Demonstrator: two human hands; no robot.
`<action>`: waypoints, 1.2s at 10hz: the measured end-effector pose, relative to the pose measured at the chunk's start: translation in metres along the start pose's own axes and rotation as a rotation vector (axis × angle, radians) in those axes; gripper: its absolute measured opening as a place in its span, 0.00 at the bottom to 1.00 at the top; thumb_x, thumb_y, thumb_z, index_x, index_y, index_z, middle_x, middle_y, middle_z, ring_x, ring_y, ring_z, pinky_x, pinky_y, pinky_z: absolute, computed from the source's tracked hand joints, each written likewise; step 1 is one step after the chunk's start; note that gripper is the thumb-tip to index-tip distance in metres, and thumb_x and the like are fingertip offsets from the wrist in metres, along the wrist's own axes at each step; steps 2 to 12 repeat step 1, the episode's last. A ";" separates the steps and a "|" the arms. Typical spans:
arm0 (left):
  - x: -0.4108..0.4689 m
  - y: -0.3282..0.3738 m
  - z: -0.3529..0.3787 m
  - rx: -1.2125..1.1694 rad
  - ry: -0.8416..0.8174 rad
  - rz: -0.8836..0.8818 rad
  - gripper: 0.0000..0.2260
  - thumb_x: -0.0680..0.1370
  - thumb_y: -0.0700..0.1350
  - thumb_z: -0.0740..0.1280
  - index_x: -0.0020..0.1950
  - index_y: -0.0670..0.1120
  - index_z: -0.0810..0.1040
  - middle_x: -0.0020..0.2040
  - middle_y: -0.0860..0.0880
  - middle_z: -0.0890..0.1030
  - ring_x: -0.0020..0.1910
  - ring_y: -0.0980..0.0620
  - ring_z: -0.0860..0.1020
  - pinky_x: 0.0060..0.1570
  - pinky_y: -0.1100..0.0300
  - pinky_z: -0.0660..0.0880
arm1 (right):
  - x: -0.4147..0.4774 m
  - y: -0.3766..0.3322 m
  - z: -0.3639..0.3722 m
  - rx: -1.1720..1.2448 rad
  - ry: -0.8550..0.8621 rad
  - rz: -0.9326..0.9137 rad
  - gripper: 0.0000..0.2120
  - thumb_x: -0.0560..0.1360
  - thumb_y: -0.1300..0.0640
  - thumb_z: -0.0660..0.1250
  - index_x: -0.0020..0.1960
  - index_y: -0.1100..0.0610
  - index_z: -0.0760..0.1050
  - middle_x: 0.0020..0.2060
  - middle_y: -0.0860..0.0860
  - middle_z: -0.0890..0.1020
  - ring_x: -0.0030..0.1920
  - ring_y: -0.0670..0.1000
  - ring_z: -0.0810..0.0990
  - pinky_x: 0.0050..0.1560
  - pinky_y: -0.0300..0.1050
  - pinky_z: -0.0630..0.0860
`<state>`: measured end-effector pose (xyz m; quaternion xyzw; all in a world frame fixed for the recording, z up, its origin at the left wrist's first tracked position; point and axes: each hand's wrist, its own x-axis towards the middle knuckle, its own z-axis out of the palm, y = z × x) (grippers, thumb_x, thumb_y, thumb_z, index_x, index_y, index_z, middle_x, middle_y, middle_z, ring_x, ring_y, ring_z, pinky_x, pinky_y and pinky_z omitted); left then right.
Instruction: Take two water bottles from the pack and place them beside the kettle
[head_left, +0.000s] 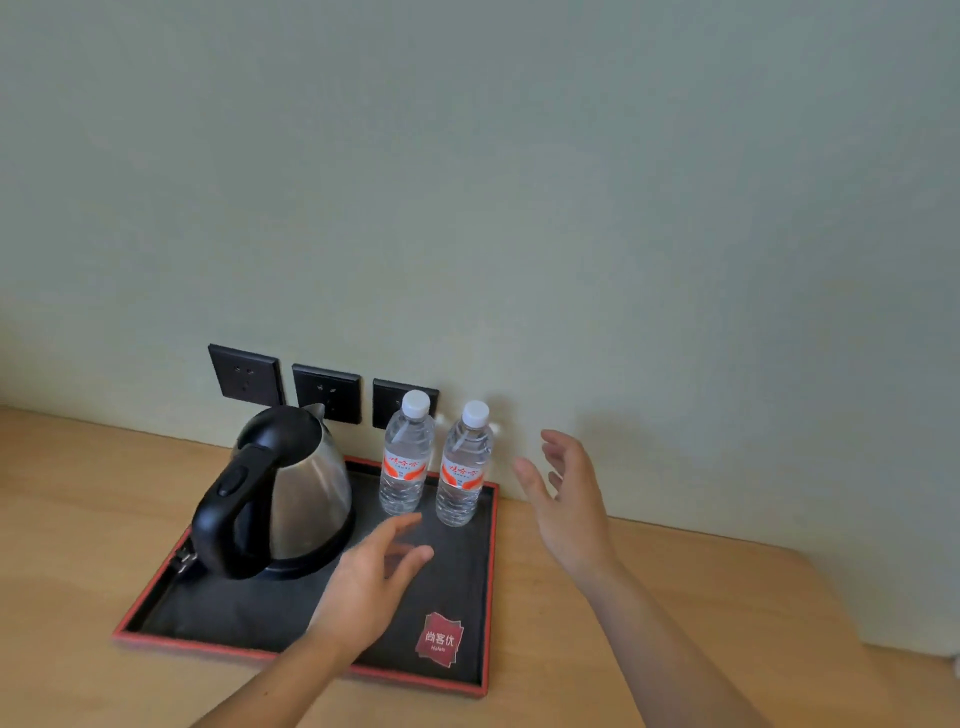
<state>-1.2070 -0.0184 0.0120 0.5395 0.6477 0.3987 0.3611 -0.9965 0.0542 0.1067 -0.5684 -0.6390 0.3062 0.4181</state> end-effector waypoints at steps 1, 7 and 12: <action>-0.005 0.066 -0.049 0.032 0.029 0.105 0.12 0.77 0.50 0.73 0.57 0.63 0.78 0.49 0.65 0.85 0.51 0.65 0.82 0.53 0.67 0.79 | -0.005 -0.047 -0.035 0.121 0.096 0.025 0.22 0.78 0.51 0.69 0.70 0.52 0.68 0.64 0.48 0.74 0.68 0.48 0.72 0.64 0.42 0.69; -0.005 0.066 -0.049 0.032 0.029 0.105 0.12 0.77 0.50 0.73 0.57 0.63 0.78 0.49 0.65 0.85 0.51 0.65 0.82 0.53 0.67 0.79 | -0.005 -0.047 -0.035 0.121 0.096 0.025 0.22 0.78 0.51 0.69 0.70 0.52 0.68 0.64 0.48 0.74 0.68 0.48 0.72 0.64 0.42 0.69; -0.005 0.066 -0.049 0.032 0.029 0.105 0.12 0.77 0.50 0.73 0.57 0.63 0.78 0.49 0.65 0.85 0.51 0.65 0.82 0.53 0.67 0.79 | -0.005 -0.047 -0.035 0.121 0.096 0.025 0.22 0.78 0.51 0.69 0.70 0.52 0.68 0.64 0.48 0.74 0.68 0.48 0.72 0.64 0.42 0.69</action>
